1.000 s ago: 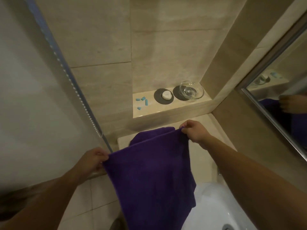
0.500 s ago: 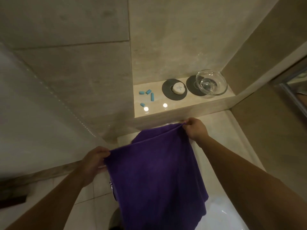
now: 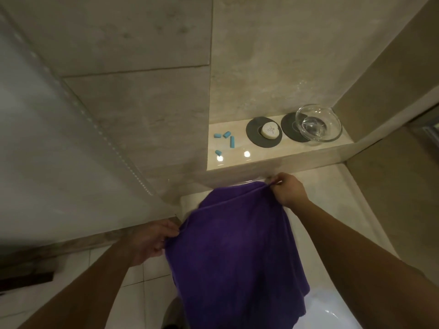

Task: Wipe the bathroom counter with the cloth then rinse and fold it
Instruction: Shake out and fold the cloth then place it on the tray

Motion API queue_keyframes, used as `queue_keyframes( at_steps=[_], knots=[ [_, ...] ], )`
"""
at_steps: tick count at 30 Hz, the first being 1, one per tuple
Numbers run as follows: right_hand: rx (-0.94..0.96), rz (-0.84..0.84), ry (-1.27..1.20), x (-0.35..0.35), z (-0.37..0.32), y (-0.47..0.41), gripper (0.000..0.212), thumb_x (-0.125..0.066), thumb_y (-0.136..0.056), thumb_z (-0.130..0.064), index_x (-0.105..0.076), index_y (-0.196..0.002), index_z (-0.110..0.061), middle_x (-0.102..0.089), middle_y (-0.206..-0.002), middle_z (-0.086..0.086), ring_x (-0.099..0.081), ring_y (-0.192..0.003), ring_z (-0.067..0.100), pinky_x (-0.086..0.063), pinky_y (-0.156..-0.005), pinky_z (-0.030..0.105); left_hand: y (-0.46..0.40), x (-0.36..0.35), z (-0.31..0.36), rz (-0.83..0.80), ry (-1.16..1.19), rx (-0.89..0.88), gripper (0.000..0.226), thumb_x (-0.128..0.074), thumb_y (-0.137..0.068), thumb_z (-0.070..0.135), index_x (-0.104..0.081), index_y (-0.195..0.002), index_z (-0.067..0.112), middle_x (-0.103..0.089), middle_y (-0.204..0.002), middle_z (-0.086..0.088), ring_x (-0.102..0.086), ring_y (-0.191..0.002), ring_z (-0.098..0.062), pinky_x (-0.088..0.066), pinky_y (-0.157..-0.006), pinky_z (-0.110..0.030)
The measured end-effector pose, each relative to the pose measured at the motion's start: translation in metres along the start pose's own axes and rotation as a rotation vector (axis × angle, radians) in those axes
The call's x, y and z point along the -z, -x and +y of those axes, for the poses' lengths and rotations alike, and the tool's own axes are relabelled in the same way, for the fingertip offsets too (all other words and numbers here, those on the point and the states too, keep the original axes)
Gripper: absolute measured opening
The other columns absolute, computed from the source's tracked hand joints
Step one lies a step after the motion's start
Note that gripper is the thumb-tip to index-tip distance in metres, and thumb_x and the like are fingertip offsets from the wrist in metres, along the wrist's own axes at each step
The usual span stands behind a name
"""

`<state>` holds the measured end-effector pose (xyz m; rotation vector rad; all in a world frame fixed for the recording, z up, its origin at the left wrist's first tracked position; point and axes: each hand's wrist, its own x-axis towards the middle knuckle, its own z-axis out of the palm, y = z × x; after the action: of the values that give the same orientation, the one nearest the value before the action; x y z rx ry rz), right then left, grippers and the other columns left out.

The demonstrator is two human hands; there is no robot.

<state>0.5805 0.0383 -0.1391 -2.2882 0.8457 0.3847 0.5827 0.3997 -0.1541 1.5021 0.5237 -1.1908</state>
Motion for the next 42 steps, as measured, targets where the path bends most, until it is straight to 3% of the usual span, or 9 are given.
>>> queue_keyframes(
  at_steps=[5, 10, 20, 22, 26, 30, 35, 38, 42],
  knots=[
    [-0.043, -0.006, -0.029, 0.002, 0.0, 0.002, 0.018, -0.054, -0.093, -0.008, -0.067, -0.104, -0.013, -0.066, -0.103, 0.008, -0.062, -0.102, 0.03, -0.046, -0.08, 0.033, 0.003, -0.003, 0.004, 0.043, 0.186, -0.139, 0.013, -0.063, -0.083, 0.0, -0.063, -0.077, 0.012, -0.062, -0.073, -0.004, -0.058, -0.075, -0.019, -0.045, -0.072, -0.032],
    [-0.075, -0.029, 0.054, 0.006, 0.002, 0.002, 0.027, -0.047, -0.096, -0.007, -0.063, -0.117, -0.008, -0.059, -0.105, 0.009, -0.055, -0.098, 0.028, -0.049, -0.091, 0.041, 0.004, -0.011, 0.003, -0.077, 0.452, -0.157, 0.009, -0.06, -0.076, 0.003, -0.061, -0.07, 0.01, -0.053, -0.071, -0.007, -0.053, -0.06, -0.016, -0.036, -0.059, -0.03],
    [-0.151, -0.194, 0.187, 0.016, 0.018, 0.007, 0.036, -0.036, -0.103, -0.013, -0.052, -0.133, -0.004, -0.056, -0.129, 0.022, -0.056, -0.115, 0.037, -0.052, -0.094, 0.046, -0.014, -0.008, -0.001, -0.215, 0.203, 0.089, 0.044, -0.085, -0.056, 0.011, -0.063, -0.093, 0.014, -0.057, -0.1, -0.008, -0.056, -0.084, -0.02, -0.047, -0.064, -0.03],
    [-0.147, -0.21, 0.221, 0.016, 0.019, 0.008, 0.035, -0.035, -0.104, -0.013, -0.053, -0.131, -0.001, -0.058, -0.126, 0.022, -0.057, -0.113, 0.035, -0.05, -0.095, 0.044, -0.012, -0.015, 0.002, -0.152, 0.125, 0.068, 0.027, -0.081, -0.06, 0.01, -0.065, -0.082, 0.013, -0.062, -0.089, -0.006, -0.058, -0.078, -0.018, -0.049, -0.062, -0.028],
    [-0.17, -0.26, 0.193, 0.017, 0.028, 0.012, 0.024, -0.038, -0.103, -0.012, -0.056, -0.118, -0.006, -0.059, -0.101, 0.014, -0.055, -0.079, 0.022, -0.047, -0.072, 0.037, -0.008, -0.028, 0.012, 0.079, 0.021, -0.204, 0.009, -0.075, -0.074, 0.005, -0.071, -0.07, 0.012, -0.063, -0.075, -0.005, -0.056, -0.075, -0.02, -0.044, -0.063, -0.028],
    [-0.174, -0.289, 0.196, 0.018, 0.038, 0.014, 0.021, -0.041, -0.102, -0.01, -0.056, -0.116, -0.007, -0.06, -0.099, 0.012, -0.055, -0.078, 0.021, -0.045, -0.063, 0.032, -0.002, -0.039, 0.026, 0.18, 0.224, -0.419, 0.014, -0.065, -0.083, -0.006, -0.071, -0.076, 0.004, -0.068, -0.095, -0.005, -0.062, -0.086, -0.021, -0.046, -0.075, -0.034],
    [-0.098, -0.138, 0.227, 0.018, 0.056, 0.018, 0.023, -0.05, -0.091, -0.007, -0.065, -0.108, -0.009, -0.068, -0.106, 0.012, -0.062, -0.097, 0.028, -0.047, -0.082, 0.035, -0.006, -0.05, 0.024, 0.441, 0.043, -0.593, 0.016, -0.064, -0.088, -0.005, -0.068, -0.081, 0.009, -0.069, -0.085, -0.001, -0.062, -0.078, -0.012, -0.048, -0.07, -0.024],
    [-0.038, -0.027, -0.165, 0.02, 0.063, 0.027, 0.014, -0.053, -0.091, -0.002, -0.064, -0.09, -0.01, -0.068, -0.09, 0.008, -0.062, -0.085, 0.026, -0.048, -0.076, 0.037, -0.013, -0.052, 0.017, 0.503, -0.164, -0.677, 0.013, -0.062, -0.092, 0.002, -0.065, -0.087, 0.014, -0.071, -0.086, -0.003, -0.064, -0.079, -0.014, -0.049, -0.072, -0.027],
    [-0.073, -0.195, -0.727, 0.029, 0.071, 0.043, 0.023, -0.044, -0.093, 0.003, -0.059, -0.079, -0.007, -0.06, -0.073, 0.01, -0.055, -0.071, 0.026, -0.046, -0.064, 0.034, -0.027, -0.054, 0.018, 0.531, -0.181, -0.658, 0.013, -0.06, -0.095, 0.01, -0.062, -0.088, 0.02, -0.071, -0.085, -0.003, -0.063, -0.077, -0.018, -0.048, -0.073, -0.035]
  ],
)
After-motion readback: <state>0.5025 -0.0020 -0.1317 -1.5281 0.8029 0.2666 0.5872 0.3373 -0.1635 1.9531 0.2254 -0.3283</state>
